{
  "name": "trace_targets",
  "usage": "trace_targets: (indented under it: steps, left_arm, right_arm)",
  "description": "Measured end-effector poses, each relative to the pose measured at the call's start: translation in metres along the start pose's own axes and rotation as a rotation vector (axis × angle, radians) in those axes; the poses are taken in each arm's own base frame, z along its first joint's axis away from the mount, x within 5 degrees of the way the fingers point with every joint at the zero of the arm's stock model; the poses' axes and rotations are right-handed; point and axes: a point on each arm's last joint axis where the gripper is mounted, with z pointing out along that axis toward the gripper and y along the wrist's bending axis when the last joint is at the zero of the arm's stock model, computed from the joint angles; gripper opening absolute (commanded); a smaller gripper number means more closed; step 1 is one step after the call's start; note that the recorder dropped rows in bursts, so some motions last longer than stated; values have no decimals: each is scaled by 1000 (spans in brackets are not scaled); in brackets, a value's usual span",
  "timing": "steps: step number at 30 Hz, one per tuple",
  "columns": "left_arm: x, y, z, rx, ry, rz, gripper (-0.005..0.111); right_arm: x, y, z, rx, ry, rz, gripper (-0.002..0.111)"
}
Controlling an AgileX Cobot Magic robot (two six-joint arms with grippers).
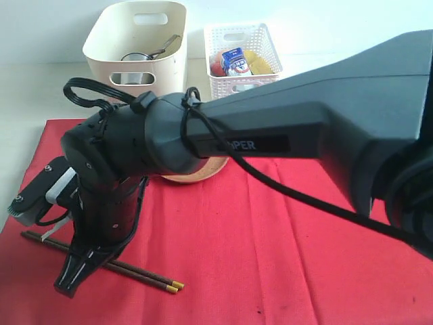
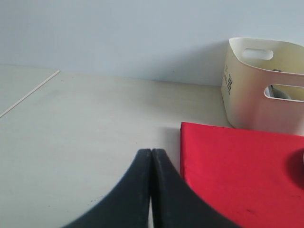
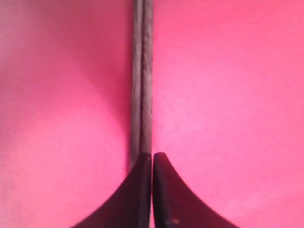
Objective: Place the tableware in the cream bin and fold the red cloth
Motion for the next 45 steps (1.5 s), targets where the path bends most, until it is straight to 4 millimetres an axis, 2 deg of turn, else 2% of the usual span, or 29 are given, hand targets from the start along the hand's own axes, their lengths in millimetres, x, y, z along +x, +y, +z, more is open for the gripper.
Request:
trace_targets:
  steps: [2,7,10,17,20,23,29,31,36,39,40,45]
  left_arm:
    - [0,0,0,0,0,0,2]
    - [0,0,0,0,0,0,2]
    - [0,0,0,0,0,0,2]
    - [0,0,0,0,0,0,2]
    - [0,0,0,0,0,0,2]
    - [0,0,0,0,0,0,2]
    - [0,0,0,0,0,0,2]
    - [0,0,0,0,0,0,2]
    - [0,0,0,0,0,0,2]
    - [0,0,0,0,0,0,2]
    - [0,0,0,0,0,0,2]
    - [0,0,0,0,0,0,2]
  right_arm:
    - [0,-2,-10,35,2,-18,0]
    - [2,-4,-15,58,29,-38,4]
    - [2,-1,-15,57,26,-23,16]
    - [-6,11,-14,57,-45,-22,53]
    - [-6,11,-14,57,-47,-21,62]
    - [-5,11,-13,56,-34,-20,64]
    - [4,10,12,48,56,-20,61]
    - [5,11,13,39,62,-36,54]
    - [8,15,13,-16,89,-102,20]
    - [10,18,13,-46,115,-145,3]
    - [10,18,12,-55,121,-161,0]
    - [14,20,11,-85,162,-269,0]
